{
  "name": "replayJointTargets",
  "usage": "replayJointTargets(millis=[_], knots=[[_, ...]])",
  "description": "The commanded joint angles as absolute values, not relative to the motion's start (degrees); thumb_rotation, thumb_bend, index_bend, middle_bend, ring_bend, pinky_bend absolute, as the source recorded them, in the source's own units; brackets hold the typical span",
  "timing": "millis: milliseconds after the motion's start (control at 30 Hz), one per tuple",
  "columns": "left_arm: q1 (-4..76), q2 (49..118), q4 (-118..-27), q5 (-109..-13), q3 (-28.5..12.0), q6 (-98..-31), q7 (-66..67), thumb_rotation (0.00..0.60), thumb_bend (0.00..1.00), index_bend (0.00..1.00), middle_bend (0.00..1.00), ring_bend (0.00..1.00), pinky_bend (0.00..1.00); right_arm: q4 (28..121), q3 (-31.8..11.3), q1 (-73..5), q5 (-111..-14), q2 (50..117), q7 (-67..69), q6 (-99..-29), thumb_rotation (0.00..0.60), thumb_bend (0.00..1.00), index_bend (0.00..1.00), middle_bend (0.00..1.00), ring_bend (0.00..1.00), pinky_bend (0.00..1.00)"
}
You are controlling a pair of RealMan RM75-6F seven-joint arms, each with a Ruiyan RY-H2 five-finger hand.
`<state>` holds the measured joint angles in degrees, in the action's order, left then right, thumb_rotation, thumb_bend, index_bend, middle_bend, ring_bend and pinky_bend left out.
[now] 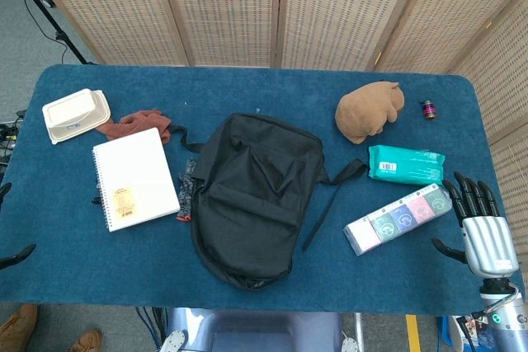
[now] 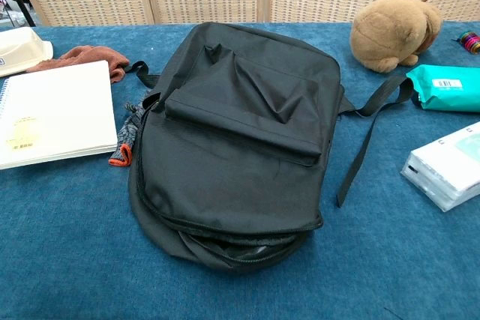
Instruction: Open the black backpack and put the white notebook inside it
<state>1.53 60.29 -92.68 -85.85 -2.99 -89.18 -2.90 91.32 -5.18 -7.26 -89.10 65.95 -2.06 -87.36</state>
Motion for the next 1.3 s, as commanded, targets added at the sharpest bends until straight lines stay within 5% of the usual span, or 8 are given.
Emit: replayJointTargets(millis=[33,400,900,1300], knots=[[1.6,60.3,-92.7,-85.8,-3.0,-89.1,-2.9,0.6,0.0,0.0,0.0,0.0,0.0,91.3,-5.2,-7.3,-89.1,66.0,-2.1,-87.4,0.6,0.0,0.04,0.0,0.0,0.0],[2.3,61.6,-91.6,-85.9,-2.6,-87.6,-0.9,0.6,0.0,0.0,0.0,0.0,0.0,91.5,-5.1,-7.2,-89.2,65.9,-1.9,-87.4,0.6,0.0,0.04,0.0,0.0,0.0],[9.4,81.7,-72.4,-90.4,-1.2,-79.7,6.9,0.6,0.0,0.0,0.0,0.0,0.0,91.5,-5.8,-7.3,-88.1,65.4,-0.3,-87.2,0.6,0.0,0.04,0.0,0.0,0.0],[13.9,89.5,-63.3,-89.1,-3.0,-75.8,7.9,0.6,0.0,0.0,0.0,0.0,0.0,91.5,-6.0,-7.3,-87.6,65.2,0.3,-86.9,0.6,0.0,0.04,0.0,0.0,0.0]])
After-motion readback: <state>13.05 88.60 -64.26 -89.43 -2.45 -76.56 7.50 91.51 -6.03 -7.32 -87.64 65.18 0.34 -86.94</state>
